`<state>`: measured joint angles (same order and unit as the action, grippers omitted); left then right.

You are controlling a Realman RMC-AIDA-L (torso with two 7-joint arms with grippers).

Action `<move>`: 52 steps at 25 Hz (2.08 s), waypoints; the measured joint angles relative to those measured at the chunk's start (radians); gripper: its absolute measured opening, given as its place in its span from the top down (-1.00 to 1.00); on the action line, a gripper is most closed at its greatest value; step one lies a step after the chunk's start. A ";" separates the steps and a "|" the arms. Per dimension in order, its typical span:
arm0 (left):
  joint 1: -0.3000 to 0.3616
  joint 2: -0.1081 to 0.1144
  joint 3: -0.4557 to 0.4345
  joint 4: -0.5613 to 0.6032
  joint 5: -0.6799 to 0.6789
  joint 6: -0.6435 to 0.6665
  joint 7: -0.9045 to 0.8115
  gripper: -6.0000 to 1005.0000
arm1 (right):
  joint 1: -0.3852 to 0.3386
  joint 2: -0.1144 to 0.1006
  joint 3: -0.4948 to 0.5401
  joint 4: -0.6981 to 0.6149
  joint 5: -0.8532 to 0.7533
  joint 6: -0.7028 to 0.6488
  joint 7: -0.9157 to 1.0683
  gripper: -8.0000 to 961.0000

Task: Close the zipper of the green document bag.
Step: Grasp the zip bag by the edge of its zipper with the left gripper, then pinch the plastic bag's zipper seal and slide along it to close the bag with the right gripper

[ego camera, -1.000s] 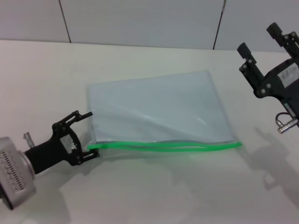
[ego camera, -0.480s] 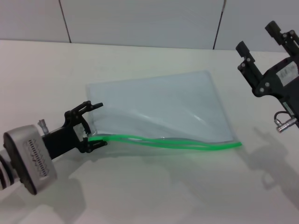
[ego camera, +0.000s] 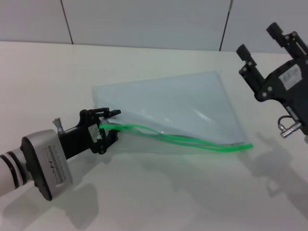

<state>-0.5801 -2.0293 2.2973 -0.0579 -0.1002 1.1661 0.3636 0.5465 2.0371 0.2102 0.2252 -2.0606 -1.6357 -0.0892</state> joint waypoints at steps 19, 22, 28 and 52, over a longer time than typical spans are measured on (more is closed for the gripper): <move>-0.002 -0.002 -0.001 0.021 -0.004 -0.003 0.027 0.83 | 0.204 0.001 -0.312 -0.007 -0.002 0.212 -0.011 -0.29; -0.003 -0.001 -0.001 0.030 -0.003 -0.004 0.046 0.84 | 0.267 0.003 -0.385 0.004 -0.002 0.293 -0.011 -0.29; -0.010 -0.002 0.001 0.041 0.001 -0.003 0.055 0.85 | 0.350 0.007 -0.459 0.028 -0.051 0.401 -0.011 -0.29; -0.015 0.000 0.002 0.053 0.013 0.003 0.063 0.88 | 0.416 0.011 -0.440 0.052 -0.089 0.593 -0.075 0.42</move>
<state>-0.5952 -2.0295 2.2994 -0.0046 -0.0874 1.1690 0.4266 0.9621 2.0479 -0.2298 0.2774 -2.1500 -1.0424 -0.1643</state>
